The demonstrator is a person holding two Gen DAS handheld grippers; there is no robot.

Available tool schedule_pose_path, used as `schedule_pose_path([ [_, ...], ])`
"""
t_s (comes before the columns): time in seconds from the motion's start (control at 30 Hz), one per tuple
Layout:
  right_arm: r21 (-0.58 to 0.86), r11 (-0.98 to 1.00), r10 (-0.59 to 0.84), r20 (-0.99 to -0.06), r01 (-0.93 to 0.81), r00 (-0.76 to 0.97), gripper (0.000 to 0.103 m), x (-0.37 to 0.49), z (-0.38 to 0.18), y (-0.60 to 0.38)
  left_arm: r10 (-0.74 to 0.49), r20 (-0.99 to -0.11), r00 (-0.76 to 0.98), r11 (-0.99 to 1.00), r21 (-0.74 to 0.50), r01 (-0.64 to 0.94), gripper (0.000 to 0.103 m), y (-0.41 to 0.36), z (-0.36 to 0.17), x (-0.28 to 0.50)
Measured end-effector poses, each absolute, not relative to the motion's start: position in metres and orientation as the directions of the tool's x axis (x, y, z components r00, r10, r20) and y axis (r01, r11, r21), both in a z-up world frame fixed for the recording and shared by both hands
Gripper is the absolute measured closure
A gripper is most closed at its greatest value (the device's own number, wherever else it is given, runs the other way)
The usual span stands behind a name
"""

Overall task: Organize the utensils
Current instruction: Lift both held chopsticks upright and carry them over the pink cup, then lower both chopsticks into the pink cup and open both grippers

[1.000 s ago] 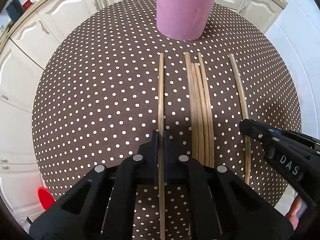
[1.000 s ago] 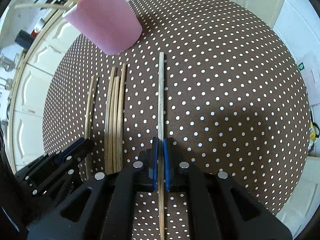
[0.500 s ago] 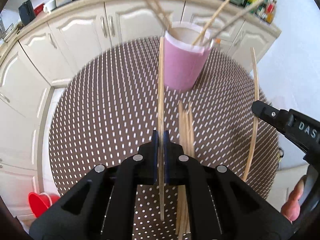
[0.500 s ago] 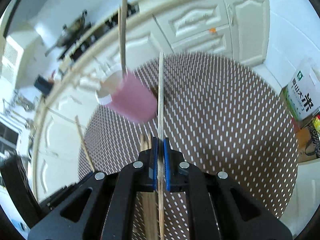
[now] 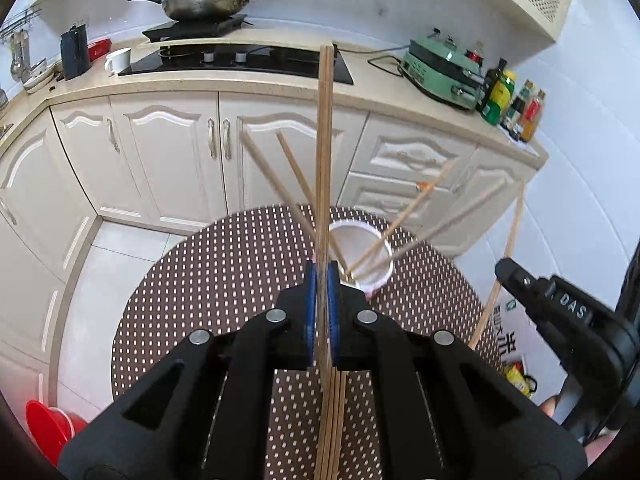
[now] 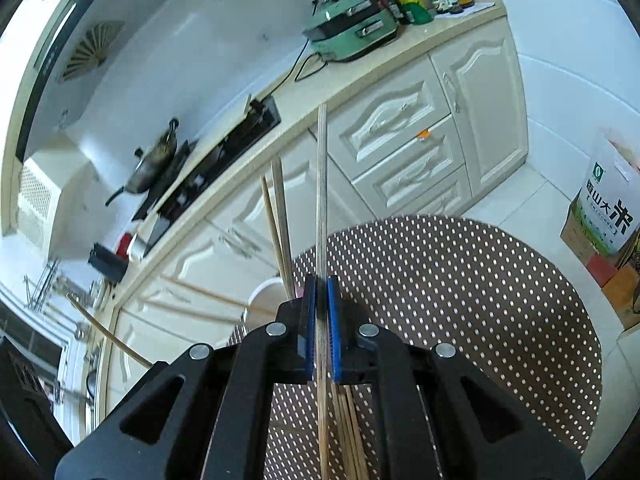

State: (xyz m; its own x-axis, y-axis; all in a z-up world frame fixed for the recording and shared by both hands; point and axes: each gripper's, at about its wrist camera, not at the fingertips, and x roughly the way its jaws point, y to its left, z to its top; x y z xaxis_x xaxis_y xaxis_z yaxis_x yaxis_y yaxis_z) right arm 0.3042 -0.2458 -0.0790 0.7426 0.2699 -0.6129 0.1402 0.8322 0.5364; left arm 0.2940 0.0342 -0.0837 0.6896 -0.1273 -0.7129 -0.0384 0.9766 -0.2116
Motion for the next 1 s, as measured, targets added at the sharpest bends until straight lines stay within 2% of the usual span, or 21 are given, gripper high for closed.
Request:
schedule_pose_path([
  [0.4, 0.567, 0.796, 0.158, -0.533, 0.212, 0.831, 0.098, 0.339, -0.074, -0.238, -0.179, -0.627, 0.758, 0.946, -0.32, -0.041, 0.097, 0.042, -0.058, 0.341],
  [0.77, 0.589, 0.77, 0.124, -0.516, 0.246, 0.847, 0.098, 0.373, -0.085, -0.228, -0.177, -0.614, 0.769, 0.94, -0.336, -0.052, 0.097, 0.052, -0.068, 0.371],
  [1.0, 0.574, 0.783, 0.111, -0.508, 0.239, 0.854, 0.098, 0.378, -0.086, -0.224, -0.149, -0.574, 0.805, 0.933, -0.352, -0.078, 0.097, 0.06, -0.057, 0.369],
])
